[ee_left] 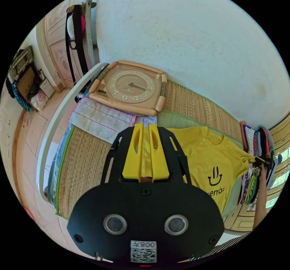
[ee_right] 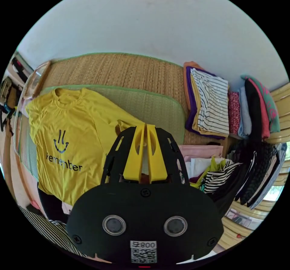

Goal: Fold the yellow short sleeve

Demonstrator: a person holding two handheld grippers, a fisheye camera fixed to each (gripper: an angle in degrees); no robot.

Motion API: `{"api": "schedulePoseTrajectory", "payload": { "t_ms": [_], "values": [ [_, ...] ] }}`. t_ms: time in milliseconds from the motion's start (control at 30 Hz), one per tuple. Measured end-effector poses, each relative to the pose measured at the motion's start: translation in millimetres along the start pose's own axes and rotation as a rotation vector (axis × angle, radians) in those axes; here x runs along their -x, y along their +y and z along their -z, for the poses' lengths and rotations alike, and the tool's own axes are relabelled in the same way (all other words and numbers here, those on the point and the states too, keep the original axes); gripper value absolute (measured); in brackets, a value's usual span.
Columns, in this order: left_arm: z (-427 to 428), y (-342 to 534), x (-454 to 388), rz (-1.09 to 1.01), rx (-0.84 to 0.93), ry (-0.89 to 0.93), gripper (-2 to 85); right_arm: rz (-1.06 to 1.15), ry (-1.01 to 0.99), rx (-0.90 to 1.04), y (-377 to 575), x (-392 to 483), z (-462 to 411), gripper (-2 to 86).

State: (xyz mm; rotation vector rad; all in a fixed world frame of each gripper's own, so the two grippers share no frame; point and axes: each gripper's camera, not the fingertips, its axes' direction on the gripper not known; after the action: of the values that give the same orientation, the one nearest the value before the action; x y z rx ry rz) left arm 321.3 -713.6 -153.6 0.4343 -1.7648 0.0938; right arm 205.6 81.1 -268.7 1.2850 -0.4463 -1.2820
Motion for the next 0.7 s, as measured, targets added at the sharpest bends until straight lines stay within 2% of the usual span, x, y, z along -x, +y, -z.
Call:
{"api": "schedulePoseTrajectory", "payload": {
  "t_ms": [100, 333, 467, 533, 567, 600, 700],
  "values": [
    [-15, 19, -21, -0.051, 0.008, 0.012, 2.3, -0.045, -0.019, -0.016, 9, 6, -16, 0.0],
    [-63, 37, -118, -0.290, 0.138, 0.181, 2.3, -0.010, -0.061, -0.138, 17, 64, -30, 0.1],
    [-71, 20, -159, -0.351, 0.157, 0.205, 2.1, -0.032, 0.077, -0.202, 7, 66, -22, -0.2],
    [-69, 13, -169, -0.364, 0.147, 0.237, 2.0, -0.063, 0.021, -0.192, 6, 50, -23, -0.3],
    [-68, 10, -174, -0.372, 0.145, 0.258, 2.0, -0.063, -0.092, -0.203, 9, 43, -24, -0.3],
    [-68, 8, -176, -0.376, 0.144, 0.264, 2.0, -0.016, -0.179, -0.207, 14, 47, -28, -0.3],
    [-68, 1, -186, -0.391, 0.147, 0.223, 2.0, 0.109, -0.272, -0.203, 21, 86, -48, -0.3]
  ]
}}
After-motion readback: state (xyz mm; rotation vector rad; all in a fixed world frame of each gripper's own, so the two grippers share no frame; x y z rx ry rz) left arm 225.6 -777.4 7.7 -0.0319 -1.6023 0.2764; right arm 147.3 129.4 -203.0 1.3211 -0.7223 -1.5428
